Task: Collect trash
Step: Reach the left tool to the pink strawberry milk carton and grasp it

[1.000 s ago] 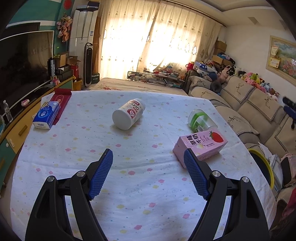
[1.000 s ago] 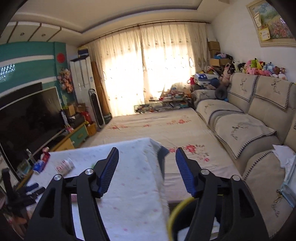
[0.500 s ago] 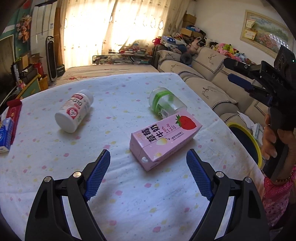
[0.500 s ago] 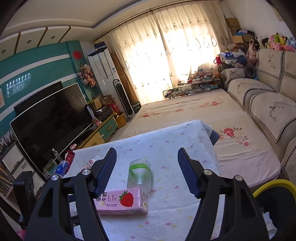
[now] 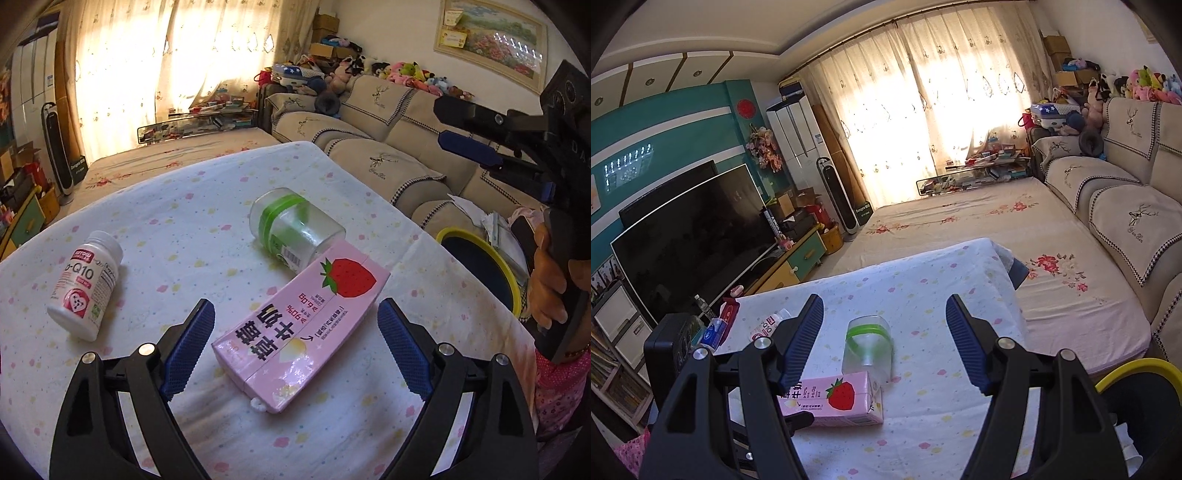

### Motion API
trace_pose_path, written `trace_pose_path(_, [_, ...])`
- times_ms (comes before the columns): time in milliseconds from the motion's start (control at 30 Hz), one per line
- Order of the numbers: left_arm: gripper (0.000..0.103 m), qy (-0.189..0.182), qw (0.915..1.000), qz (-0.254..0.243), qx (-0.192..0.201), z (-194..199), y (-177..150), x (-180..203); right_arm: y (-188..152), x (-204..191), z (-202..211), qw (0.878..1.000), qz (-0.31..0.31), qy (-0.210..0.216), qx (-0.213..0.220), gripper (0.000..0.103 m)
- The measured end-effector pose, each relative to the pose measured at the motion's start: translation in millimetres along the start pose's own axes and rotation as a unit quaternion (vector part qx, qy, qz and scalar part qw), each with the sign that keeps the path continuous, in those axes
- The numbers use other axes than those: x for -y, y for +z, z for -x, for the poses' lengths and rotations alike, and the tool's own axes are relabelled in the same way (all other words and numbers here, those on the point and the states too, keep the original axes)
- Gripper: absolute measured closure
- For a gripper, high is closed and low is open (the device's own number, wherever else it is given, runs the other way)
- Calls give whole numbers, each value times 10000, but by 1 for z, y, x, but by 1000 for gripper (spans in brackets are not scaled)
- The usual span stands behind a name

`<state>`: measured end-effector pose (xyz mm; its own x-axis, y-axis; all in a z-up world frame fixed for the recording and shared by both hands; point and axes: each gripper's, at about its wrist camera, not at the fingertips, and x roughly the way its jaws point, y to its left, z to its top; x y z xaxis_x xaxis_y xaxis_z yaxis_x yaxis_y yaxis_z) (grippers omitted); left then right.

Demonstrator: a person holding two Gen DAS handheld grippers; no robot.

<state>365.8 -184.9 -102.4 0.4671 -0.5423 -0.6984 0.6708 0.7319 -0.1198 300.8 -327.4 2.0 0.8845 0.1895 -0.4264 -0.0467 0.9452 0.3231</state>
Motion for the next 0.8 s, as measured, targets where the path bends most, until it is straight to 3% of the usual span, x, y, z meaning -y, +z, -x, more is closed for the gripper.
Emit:
trace_pose_path(267, [14, -133, 9979, -500, -391, -3, -9, 41, 1, 3, 1, 10000, -58, 18, 12, 37])
trace_pose_path(367, [14, 113, 9959, -762, -477, -5, -12, 58, 1, 6, 5, 9999, -113, 3, 89, 37])
trace_pose_path(600, [15, 216, 9984, -190, -495, -21, 1, 41, 4, 20, 11, 9990, -363, -106, 234, 37])
trace_pose_path(800, [38, 329, 9967, -272, -693, -36, -2, 42, 5, 29, 16, 9978, -553, -161, 326, 36])
